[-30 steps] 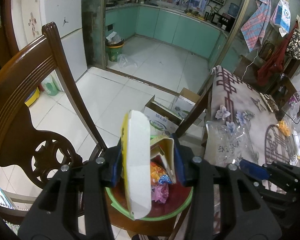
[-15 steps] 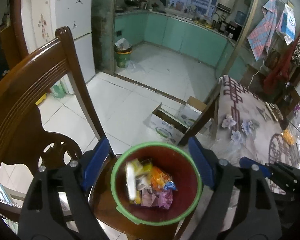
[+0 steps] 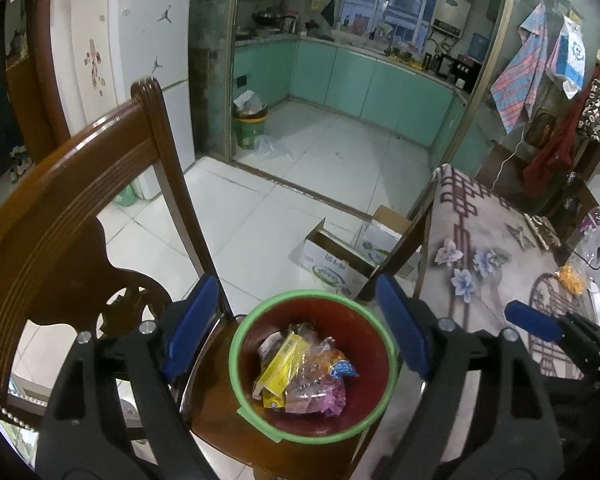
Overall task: Collect trash
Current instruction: 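Move both open tools back over the table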
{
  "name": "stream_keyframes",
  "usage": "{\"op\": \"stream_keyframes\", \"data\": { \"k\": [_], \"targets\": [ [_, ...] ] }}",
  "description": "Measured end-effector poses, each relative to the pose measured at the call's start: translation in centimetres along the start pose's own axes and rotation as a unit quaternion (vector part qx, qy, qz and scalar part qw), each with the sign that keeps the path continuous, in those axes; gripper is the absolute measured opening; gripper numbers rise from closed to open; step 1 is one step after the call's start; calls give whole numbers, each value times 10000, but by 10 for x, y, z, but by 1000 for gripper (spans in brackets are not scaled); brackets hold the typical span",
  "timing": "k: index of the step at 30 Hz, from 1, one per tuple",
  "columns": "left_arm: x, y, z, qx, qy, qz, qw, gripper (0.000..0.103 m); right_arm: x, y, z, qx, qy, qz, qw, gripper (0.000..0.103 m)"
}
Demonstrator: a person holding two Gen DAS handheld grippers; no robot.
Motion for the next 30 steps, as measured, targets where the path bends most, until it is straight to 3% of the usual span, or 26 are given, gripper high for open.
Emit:
{"op": "stream_keyframes", "data": {
  "k": [10, 17, 21, 24, 27, 30],
  "targets": [
    [41, 36, 12, 156, -226, 171, 9995, 79, 28, 50, 27, 187, -178, 159, 9995, 61],
    [98, 30, 37, -37, -428, 528, 9977, 79, 120, 77, 112, -386, -680, 905, 9928, 63],
    [156, 20, 53, -169, -676, 852, 9939, 79, 200, 101, 187, -916, -1084, 1619, 9766, 69],
    [206, 12, 69, -310, -899, 1132, 9890, 79, 272, 124, 263, -1518, -1595, 2185, 9507, 70],
    [262, 2, 89, -517, -1143, 1468, 9812, 80, 307, 136, 320, -1959, -1978, 2327, 9318, 75],
    [322, -10, 111, -727, -1427, 1809, 9704, 86, 325, 135, 370, -2431, -1973, 2386, 9192, 78]
  ]
}}
Point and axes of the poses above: each gripper's, at about its wrist camera, not at the fingertips, and y roughly against the way its jaws point, x to its right, z to its underside, the point moved 10 cm from there along -y, roughly the way its jaws point, and after that the axes turned 13 degrees about z, right-handed, at the moved point
